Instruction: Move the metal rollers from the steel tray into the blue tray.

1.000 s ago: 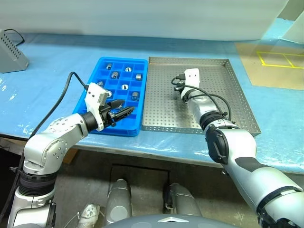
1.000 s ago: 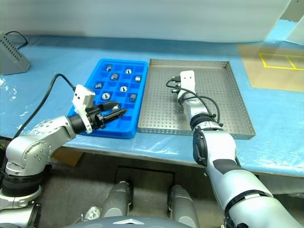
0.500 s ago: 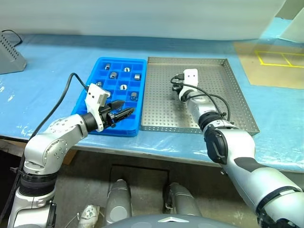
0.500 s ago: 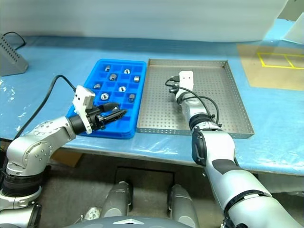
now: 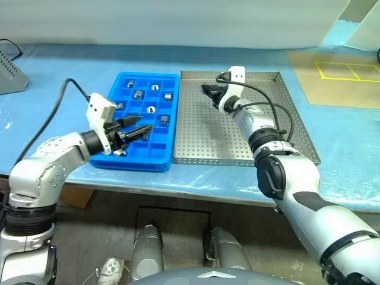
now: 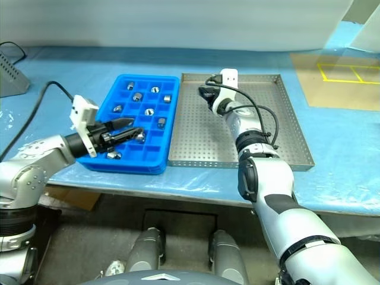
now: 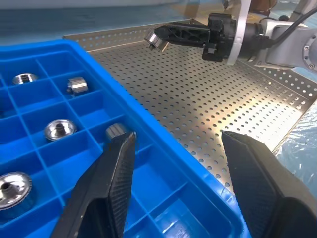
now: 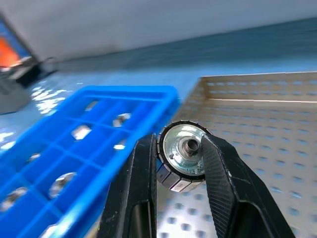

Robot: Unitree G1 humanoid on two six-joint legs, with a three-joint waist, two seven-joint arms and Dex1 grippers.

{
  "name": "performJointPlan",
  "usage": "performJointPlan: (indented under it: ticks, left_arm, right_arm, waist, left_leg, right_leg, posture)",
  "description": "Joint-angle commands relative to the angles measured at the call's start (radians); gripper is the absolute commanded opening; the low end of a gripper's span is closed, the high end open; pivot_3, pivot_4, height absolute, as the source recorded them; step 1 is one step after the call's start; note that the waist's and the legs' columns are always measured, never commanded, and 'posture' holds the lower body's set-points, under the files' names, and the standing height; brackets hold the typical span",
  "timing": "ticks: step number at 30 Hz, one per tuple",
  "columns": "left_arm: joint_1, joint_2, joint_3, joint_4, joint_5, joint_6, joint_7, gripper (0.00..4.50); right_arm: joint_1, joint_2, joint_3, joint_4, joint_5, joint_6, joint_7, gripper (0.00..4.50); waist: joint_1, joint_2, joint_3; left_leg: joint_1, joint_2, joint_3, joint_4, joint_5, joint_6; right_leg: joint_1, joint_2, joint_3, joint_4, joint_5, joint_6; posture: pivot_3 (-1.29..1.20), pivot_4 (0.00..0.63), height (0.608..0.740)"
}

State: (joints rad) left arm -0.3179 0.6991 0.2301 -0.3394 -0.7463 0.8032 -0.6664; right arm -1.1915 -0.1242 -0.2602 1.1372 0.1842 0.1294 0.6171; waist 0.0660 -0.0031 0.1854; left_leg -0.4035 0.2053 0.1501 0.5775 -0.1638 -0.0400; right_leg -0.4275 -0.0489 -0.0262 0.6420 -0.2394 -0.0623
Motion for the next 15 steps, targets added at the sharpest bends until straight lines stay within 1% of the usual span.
performJointPlan:
  ticks: [1,3,5,7,11,15]
  left_arm:
    - [0.075,0.041,0.083,-0.117,-0.053,0.033,-0.001,2.98]
    - [0.149,0.071,0.138,-0.18,-0.098,0.066,-0.012,2.98]
    - [0.245,0.11,0.232,-0.246,-0.139,0.095,-0.027,2.98]
    - [0.318,0.136,0.3,-0.287,-0.165,0.111,-0.032,2.98]
    - [0.446,0.149,0.407,-0.361,-0.226,0.134,-0.028,2.98]
    - [0.503,0.131,0.429,-0.407,-0.263,0.134,0.018,2.98]
  right_arm:
    - [0.067,0.037,0.092,-0.22,0.048,0.12,0.206,0.92]
    - [0.138,0.049,0.172,-0.379,0.071,0.212,0.325,0.92]
    - [0.203,0.051,0.242,-0.526,0.103,0.29,0.427,0.92]
    - [0.241,0.046,0.283,-0.62,0.134,0.352,0.49,0.92]
    - [0.271,0.028,0.335,-0.672,0.145,0.401,0.548,0.92]
    - [0.282,0.019,0.367,-0.684,0.144,0.409,0.575,0.92]
  waist:
    - [0.005,0.0,0.0]
    - [0.008,0.0,0.0]
    - [0.017,-0.001,0.0]
    - [0.031,-0.001,0.0]
    - [0.058,-0.001,0.001]
    - [0.084,-0.001,0.001]
  left_leg:
    - [0.0,0.0,0.0,0.0,0.0,0.0]
    - [-0.001,0.001,0.0,-0.001,-0.001,0.001]
    - [-0.002,0.001,-0.001,-0.001,-0.001,0.001]
    - [-0.002,0.001,-0.001,-0.001,-0.001,0.001]
    - [0.0,0.002,-0.002,-0.002,-0.002,0.003]
    - [0.005,0.001,-0.001,-0.004,-0.002,0.003]
  right_leg:
    - [0.0,0.0,-0.001,0.0,0.0,0.0]
    - [0.0,0.0,-0.001,-0.001,0.0,0.0]
    - [0.0,0.0,-0.003,-0.001,0.0,0.0]
    - [0.0,0.0,-0.003,-0.002,0.0,0.0]
    - [0.0,-0.002,-0.002,-0.002,-0.001,0.0]
    - [0.004,-0.003,-0.001,-0.002,-0.001,0.0]
  posture:
    - [0.13,0.15,0.74]
    - [0.16,0.15,0.74]
    - [0.2,0.15,0.74]
    - [0.23,0.15,0.74]
    - [0.28,0.15,0.74]
    - [0.3,0.15,0.74]
